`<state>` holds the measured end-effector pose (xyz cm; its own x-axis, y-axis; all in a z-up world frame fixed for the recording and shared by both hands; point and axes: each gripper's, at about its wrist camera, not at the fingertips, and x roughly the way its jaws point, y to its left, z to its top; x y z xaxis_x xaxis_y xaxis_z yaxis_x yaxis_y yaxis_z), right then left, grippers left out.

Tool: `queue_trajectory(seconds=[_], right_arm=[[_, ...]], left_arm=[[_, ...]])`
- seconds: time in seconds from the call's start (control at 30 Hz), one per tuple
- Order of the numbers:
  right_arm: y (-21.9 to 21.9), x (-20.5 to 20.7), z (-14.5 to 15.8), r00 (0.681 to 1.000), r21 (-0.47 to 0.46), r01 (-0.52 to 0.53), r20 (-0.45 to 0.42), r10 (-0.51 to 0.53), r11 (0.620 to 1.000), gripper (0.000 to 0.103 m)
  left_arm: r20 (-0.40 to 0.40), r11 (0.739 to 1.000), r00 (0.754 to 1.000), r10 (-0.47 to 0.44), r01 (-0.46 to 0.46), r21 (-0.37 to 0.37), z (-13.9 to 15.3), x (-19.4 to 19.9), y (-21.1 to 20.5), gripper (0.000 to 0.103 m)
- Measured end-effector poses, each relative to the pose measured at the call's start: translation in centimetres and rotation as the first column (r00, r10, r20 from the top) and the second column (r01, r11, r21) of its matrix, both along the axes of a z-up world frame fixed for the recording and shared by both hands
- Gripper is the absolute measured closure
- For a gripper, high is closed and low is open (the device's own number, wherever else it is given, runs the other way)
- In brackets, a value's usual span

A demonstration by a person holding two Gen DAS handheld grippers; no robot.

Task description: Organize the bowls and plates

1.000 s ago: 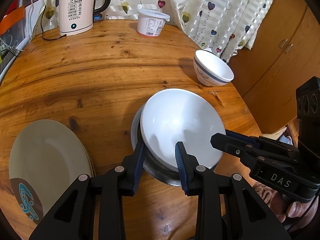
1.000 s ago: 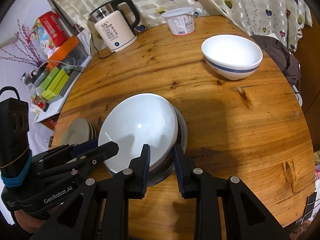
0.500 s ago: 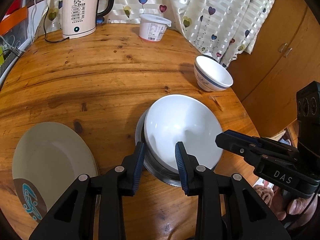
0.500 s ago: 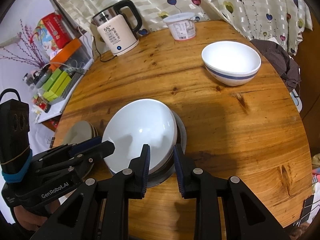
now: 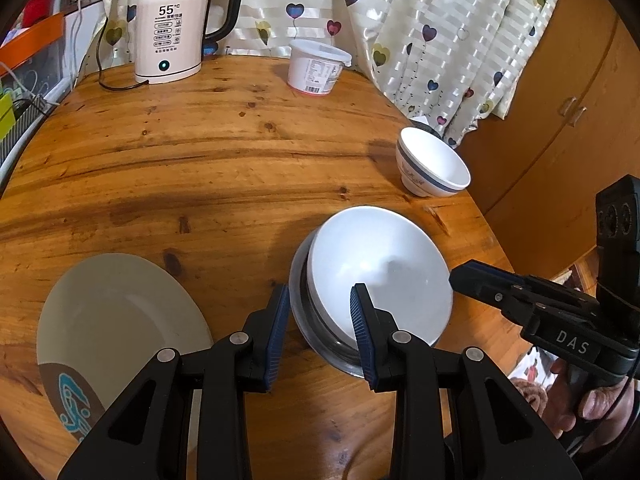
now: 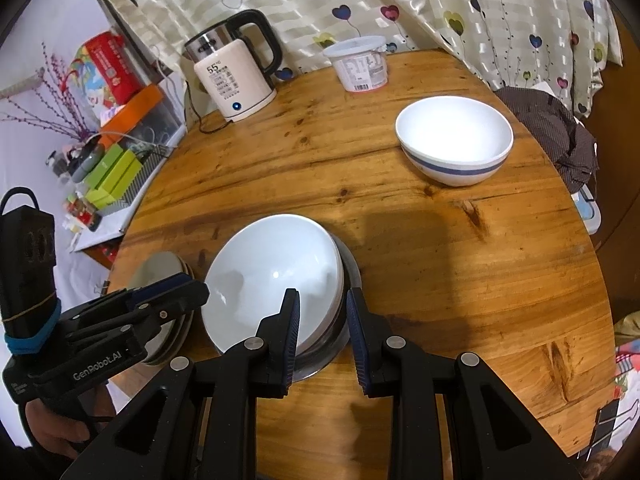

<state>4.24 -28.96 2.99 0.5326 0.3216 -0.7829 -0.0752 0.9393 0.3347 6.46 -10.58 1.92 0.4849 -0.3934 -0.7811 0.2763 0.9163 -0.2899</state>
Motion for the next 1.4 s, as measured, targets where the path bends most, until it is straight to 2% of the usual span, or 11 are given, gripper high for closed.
queue_trajectory(seconds=[0.77,1.0,1.4], right_arm=[[-1.1,0.5,0.5,1.0,0.003,0.001,0.021,-0.002,1.0,0.078],[-1.6,0.7,0.6,0.999,0.011,0.002,0.037,-0.002,1.0,0.071],[-2.9,0.4,0.7,0.997,0.024,0.024,0.07,-0.026,0.999,0.07]], left_arm=[[0.0,1.0,1.0,-0.007,0.007,0.011,0.2,1.1,-0.3,0.071],[0.009,1.0,1.0,-0.013,0.013,0.014,0.4,1.2,-0.8,0.071],[0.033,0.999,0.999,-0.037,0.037,0.016,1.0,1.9,-1.7,0.069]])
